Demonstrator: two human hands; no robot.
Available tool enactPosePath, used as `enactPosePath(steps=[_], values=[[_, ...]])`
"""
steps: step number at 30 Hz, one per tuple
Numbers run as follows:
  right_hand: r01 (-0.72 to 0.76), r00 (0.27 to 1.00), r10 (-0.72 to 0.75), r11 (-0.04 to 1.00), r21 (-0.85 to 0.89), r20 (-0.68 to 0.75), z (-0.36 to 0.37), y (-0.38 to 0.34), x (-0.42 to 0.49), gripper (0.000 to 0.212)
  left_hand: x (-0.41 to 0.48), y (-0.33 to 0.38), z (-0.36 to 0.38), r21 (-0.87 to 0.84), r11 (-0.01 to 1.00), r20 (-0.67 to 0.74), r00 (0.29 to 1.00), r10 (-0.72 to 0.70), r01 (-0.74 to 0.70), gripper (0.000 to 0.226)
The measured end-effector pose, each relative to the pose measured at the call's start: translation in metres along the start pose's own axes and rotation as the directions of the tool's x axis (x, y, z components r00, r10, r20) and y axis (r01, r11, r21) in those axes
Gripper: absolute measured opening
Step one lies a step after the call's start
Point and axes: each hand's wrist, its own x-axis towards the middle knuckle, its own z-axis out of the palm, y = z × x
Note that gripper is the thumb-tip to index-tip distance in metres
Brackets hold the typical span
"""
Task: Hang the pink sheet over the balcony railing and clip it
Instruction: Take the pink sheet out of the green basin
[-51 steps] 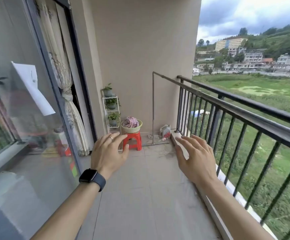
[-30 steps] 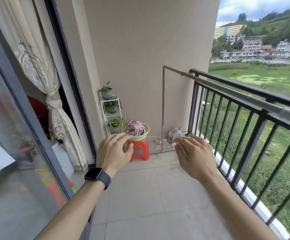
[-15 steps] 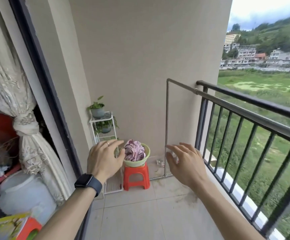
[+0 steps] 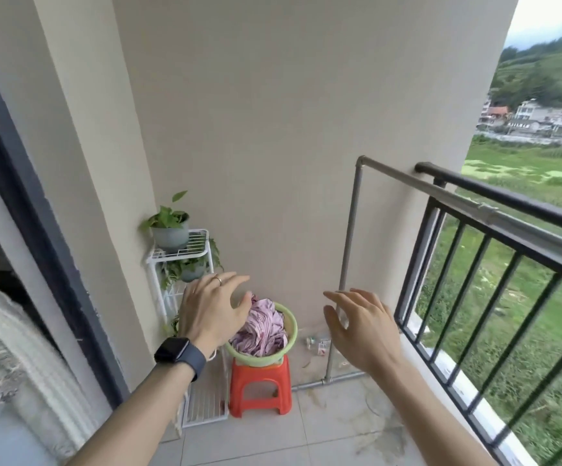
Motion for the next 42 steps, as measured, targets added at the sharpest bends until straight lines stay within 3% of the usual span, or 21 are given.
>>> enactPosePath(steps=[11, 17, 21, 27, 31, 38, 40, 42], values=[[-0.055, 0.992, 0.051, 0.998, 0.041, 0.113, 0.168, 0.025, 0.125, 0.042, 0.112, -0.089, 0.179, -0.073, 0.990, 0.175, 0.979, -0.108, 0.122, 0.040], [-0.093, 0.950, 0.067, 0.993, 0.072, 0.306, 0.283, 0.054, 0.176, 0.042, 0.138, -0.125, 0.289, -0.037, 0.976, 0.348, 0.918, -0.190, 0.216, 0.028], [-0.114, 0.891, 0.059, 0.989, 0.095, 0.450, 0.355, 0.079, 0.217, 0.045, 0.160, -0.146, 0.356, 0.046, 0.956, 0.503, 0.820, -0.274, 0.291, 0.037], [-0.173, 0.788, 0.102, 0.983, 0.059, 0.607, 0.444, 0.107, 0.263, 0.036, 0.202, -0.168, 0.427, 0.092, 0.936, 0.631, 0.707, -0.320, 0.341, 0.033], [-0.202, 0.675, 0.119, 0.979, 0.028, 0.728, 0.500, 0.124, 0.281, 0.032, 0.216, -0.187, 0.482, 0.146, 0.893, 0.716, 0.577, -0.393, 0.427, 0.032], [-0.314, 0.464, 0.214, 0.947, -0.066, 0.859, 0.615, 0.144, 0.300, 0.038, 0.233, -0.233, 0.596, 0.195, 0.883, 0.834, 0.401, -0.378, 0.427, 0.032], [-0.418, 0.389, 0.264, 0.904, -0.086, 0.883, 0.651, 0.148, 0.299, 0.045, 0.236, -0.242, 0.625, 0.242, 0.809, 0.837, 0.307, -0.453, 0.535, 0.039], [-0.538, 0.296, 0.306, 0.836, -0.107, 0.905, 0.687, 0.152, 0.295, 0.055, 0.235, -0.251, 0.653, 0.263, 0.632, 0.834, 0.157, -0.529, 0.729, 0.058]])
